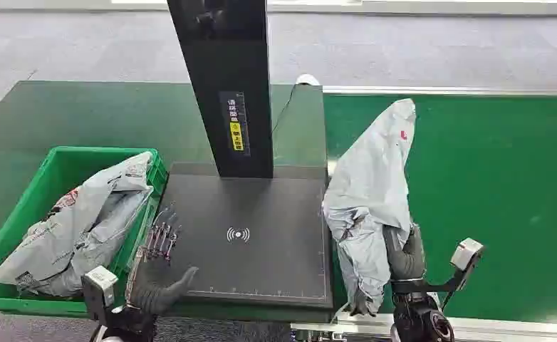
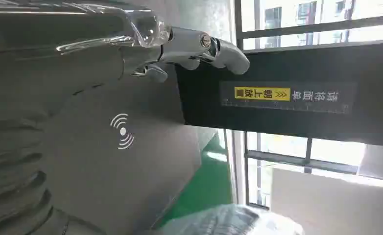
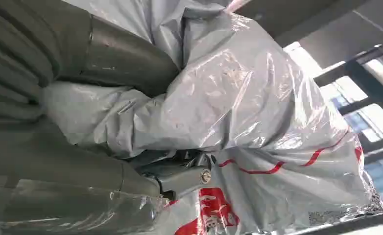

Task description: Moved the parcel from conveyor to table for the left to box.

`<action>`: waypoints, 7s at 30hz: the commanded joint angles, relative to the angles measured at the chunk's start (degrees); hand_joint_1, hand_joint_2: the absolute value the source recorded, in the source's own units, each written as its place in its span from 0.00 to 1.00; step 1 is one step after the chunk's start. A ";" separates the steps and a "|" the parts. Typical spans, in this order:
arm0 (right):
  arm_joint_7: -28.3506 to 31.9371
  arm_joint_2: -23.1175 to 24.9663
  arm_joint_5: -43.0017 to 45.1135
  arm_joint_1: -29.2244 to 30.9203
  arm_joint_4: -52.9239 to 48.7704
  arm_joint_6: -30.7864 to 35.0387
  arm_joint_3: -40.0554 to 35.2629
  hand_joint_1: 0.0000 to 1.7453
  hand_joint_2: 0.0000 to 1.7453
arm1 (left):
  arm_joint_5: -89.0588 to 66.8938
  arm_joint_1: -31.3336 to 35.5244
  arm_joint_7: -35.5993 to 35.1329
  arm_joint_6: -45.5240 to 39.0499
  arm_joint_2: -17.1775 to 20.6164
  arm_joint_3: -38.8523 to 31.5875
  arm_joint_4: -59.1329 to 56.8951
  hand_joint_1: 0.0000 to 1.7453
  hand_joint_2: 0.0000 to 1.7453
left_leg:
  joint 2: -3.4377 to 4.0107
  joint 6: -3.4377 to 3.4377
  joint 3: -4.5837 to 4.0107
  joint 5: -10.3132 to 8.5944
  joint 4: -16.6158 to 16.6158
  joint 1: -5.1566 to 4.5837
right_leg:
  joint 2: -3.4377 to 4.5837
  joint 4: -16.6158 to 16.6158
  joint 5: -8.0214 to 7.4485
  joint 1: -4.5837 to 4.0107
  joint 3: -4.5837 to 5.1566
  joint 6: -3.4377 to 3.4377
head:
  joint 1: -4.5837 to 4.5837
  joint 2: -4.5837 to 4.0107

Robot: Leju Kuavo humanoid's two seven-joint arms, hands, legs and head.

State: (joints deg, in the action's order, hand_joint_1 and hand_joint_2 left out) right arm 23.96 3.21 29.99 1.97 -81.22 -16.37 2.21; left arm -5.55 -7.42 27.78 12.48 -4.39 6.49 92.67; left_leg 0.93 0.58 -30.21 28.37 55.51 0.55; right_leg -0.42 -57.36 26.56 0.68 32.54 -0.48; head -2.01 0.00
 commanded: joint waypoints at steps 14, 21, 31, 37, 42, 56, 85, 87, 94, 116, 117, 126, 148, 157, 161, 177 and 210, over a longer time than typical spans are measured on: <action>9.56 -8.06 -38.88 -0.69 -5.17 -10.98 -18.84 1.00 1.00 | 0.87 1.75 7.29 -10.88 -1.36 -2.35 3.44 0.00 1.00 | -0.04 -0.03 -0.05 -0.01 0.01 0.03 | 0.02 0.03 -0.02 -0.04 0.03 0.01 | 0.00 0.00; 7.33 -9.46 -49.44 0.94 -4.91 -4.08 -21.79 1.00 1.00 | 4.22 -0.12 12.22 -18.62 -2.84 -3.09 12.00 0.00 1.00 | 0.01 -0.01 -0.11 0.01 0.04 0.04 | 0.07 -0.01 -0.02 -0.05 0.07 0.01 | 0.02 0.00; 0.84 -8.42 -79.72 1.36 -4.38 22.30 -26.96 1.00 1.00 | 6.12 -2.79 12.22 -21.86 -3.27 -2.04 14.64 0.00 1.00 | -0.02 -0.02 -0.04 -0.02 -0.06 0.04 | 0.07 0.09 -0.04 -0.05 -0.01 0.02 | 0.02 0.00; 1.01 -9.23 -88.75 0.61 -7.23 30.69 -27.81 1.00 1.00 | 4.59 -1.39 12.03 -19.48 -1.64 -0.10 11.15 0.00 1.00 | -0.10 -0.02 -0.01 -0.03 -0.06 0.02 | 0.00 0.06 -0.03 -0.03 -0.02 0.02 | 0.02 0.00; 2.03 -9.42 -86.37 0.23 -7.43 29.36 -28.39 1.00 1.00 | 4.71 0.03 11.45 -18.81 -1.17 0.68 9.46 0.00 1.00 | -0.15 -0.01 -0.01 -0.04 -0.05 0.01 | -0.07 0.05 -0.01 -0.02 -0.02 0.02 | 0.02 0.00; 5.19 -9.06 -83.37 1.28 -5.76 29.22 -32.07 1.00 1.00 | 6.12 1.39 10.56 -18.39 -1.14 1.23 8.11 0.00 1.00 | -0.12 -0.02 -0.01 -0.04 -0.06 -0.01 | -0.03 0.04 -0.02 0.00 0.00 0.01 | 0.00 0.00; 12.96 -7.18 -48.82 -1.09 -9.34 20.87 -21.88 0.00 1.00 | 0.13 4.78 8.75 -15.18 1.92 6.38 3.26 0.00 1.00 | -0.35 -0.03 -0.07 -0.11 -0.09 0.02 | -0.23 0.12 -0.03 -0.04 -0.02 0.03 | 0.00 0.00; 14.15 -5.62 -44.37 -2.25 -10.31 19.37 -17.40 0.00 1.00 | -5.18 4.24 8.17 -15.77 2.77 7.73 3.53 0.00 1.00 | -0.36 -0.03 -0.04 -0.08 -0.08 0.00 | -0.23 0.09 0.00 -0.01 -0.02 0.03 | 0.00 0.00; 13.58 -2.28 -40.00 -2.86 -10.76 21.37 -10.69 0.00 1.00 | -23.12 4.37 -5.33 -15.67 3.56 11.54 -1.84 0.00 1.00 | -0.27 -0.01 0.00 -0.07 -0.10 -0.01 | -0.16 0.08 -0.01 0.00 -0.04 0.03 | 0.00 0.00; 10.91 -0.14 -36.31 -4.13 -12.39 24.09 -7.63 0.00 1.00 | -46.37 8.02 -21.98 -14.36 4.01 14.97 -10.84 0.00 1.00 | -0.19 -0.02 -0.02 -0.04 -0.06 0.01 | -0.10 0.05 -0.01 -0.01 0.00 0.02 | 0.00 0.00; 10.91 -0.14 -36.31 -4.13 -12.39 24.09 -7.63 0.00 1.00 | -46.37 8.02 -21.98 -14.36 4.01 14.97 -10.84 0.00 1.00 | -0.22 -0.03 -0.03 -0.05 -0.06 0.01 | -0.11 0.08 -0.02 -0.02 0.00 0.03 | 0.00 0.00; 10.48 -0.15 -37.21 -4.98 -13.42 24.77 -7.43 0.00 1.00 | -50.68 9.42 -23.42 -14.77 3.49 14.95 -13.02 0.00 1.00 | -0.25 -0.02 -0.05 -0.06 -0.05 0.00 | -0.15 0.06 -0.01 -0.01 0.01 0.02 | 0.00 0.00; 10.17 -1.10 -35.37 -6.76 -14.33 26.46 -8.03 0.00 1.00 | -31.80 6.38 -1.81 -38.76 2.53 9.17 -0.13 1.00 1.00 | -0.14 -0.04 -0.08 -0.03 -0.03 0.04 | -0.01 0.08 -0.04 -0.05 0.04 0.02 | 0.02 0.00; 10.82 -2.15 -34.68 -5.64 -12.69 26.53 -8.91 0.00 1.00 | -6.23 4.72 0.07 -19.40 1.93 9.42 1.13 0.00 1.00 | -0.14 -0.03 -0.05 -0.04 -0.07 0.03 | -0.01 0.11 -0.05 -0.04 0.01 0.02 | 0.00 0.00; 10.99 -2.18 -34.38 -3.59 -10.09 26.09 -9.95 0.00 1.00 | 7.64 4.98 -0.89 -6.52 1.48 10.83 0.33 0.00 1.00 | -0.07 -0.04 -0.05 -0.03 -0.05 0.03 | 0.04 0.10 -0.06 -0.05 0.02 0.01 | 0.00 0.00; 10.76 -1.62 -34.89 -2.55 -8.77 26.36 -10.78 0.00 1.00 | -35.85 22.68 -16.68 -22.12 1.95 28.02 -14.54 0.00 1.00 | -0.46 -0.05 -0.11 -0.13 -0.05 0.03 | -0.31 0.11 -0.06 -0.04 -0.02 0.02 | 0.00 0.00; 9.31 0.79 -37.27 3.59 -3.42 24.65 -10.13 0.00 1.00 | -60.25 30.01 -27.33 -10.13 -1.93 35.93 -37.44 0.00 1.00 | -0.17 -0.04 -0.01 -0.08 -0.08 0.02 | -0.03 0.12 -0.10 -0.03 -0.02 0.02 | 0.00 0.00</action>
State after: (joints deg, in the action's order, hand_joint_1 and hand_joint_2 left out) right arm 33.81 2.71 -6.89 2.14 -90.09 8.48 -7.76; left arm -63.74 20.39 0.07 0.59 -5.20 40.15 67.31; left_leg 0.75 0.57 -30.29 28.33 55.52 0.56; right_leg -0.55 -57.36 26.54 0.66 32.59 -0.49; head -2.01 0.00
